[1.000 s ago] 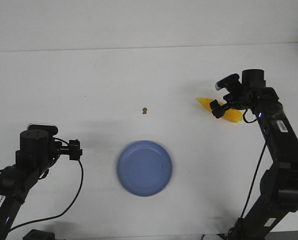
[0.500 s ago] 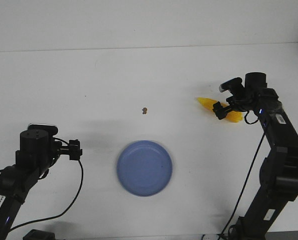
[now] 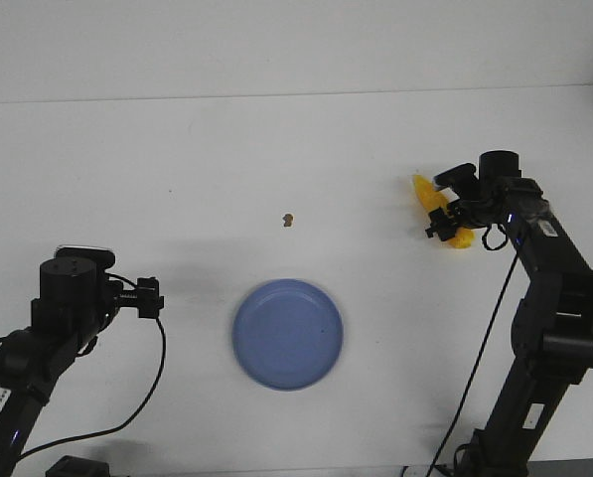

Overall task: Place corn on plate with both arms
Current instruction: 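Carry the corn with the right gripper over the blue plate and lower it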

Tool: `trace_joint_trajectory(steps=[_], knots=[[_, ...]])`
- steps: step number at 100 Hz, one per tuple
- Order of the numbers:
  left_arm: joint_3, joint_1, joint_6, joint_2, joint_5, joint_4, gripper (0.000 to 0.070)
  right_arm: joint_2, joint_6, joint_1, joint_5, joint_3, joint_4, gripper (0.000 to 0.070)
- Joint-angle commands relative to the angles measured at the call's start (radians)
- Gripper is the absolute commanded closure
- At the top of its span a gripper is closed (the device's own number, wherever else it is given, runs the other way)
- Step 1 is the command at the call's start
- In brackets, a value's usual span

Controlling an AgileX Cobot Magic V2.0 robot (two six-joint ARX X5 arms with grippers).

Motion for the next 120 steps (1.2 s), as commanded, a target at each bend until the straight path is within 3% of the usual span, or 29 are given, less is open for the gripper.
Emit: trace_joint_trajectory(steps=[1,17,37,71,95,120], knots=[[0.014,0.0,-0.007,0.006,-0.003,0.007,0.0156,0.027,0.017,-0.003,-0.007,0.022,-0.013,0.0571],[0.014,0.0,-0.007,0.006,-0.003,0.007,0.0155,0.002,0.057,-0.005,-0.08,0.023,-0.027,0.0571],[0.014,0.0,-0.007,0.006,-0.003,0.006,0.0155,-0.097,0.084,0.029,-0.101,0.023,-0.037,0.0569],[0.014,0.0,-0.007,0.006,-0.003,0.005,0.0155,-0.307,0.123,0.253,-0.1,0.022,-0.15,0.0569],[0.014,0.0,-0.007,0.006,-0.003,0.006,0.0156,-0.351,0.17,0.477,0.05,0.017,-0.219,0.0568],[0.014,0.0,-0.007,0.006,-0.003,0.003,0.0156,-0.351,0.279,0.672,0.077,-0.063,-0.178,0.0568]])
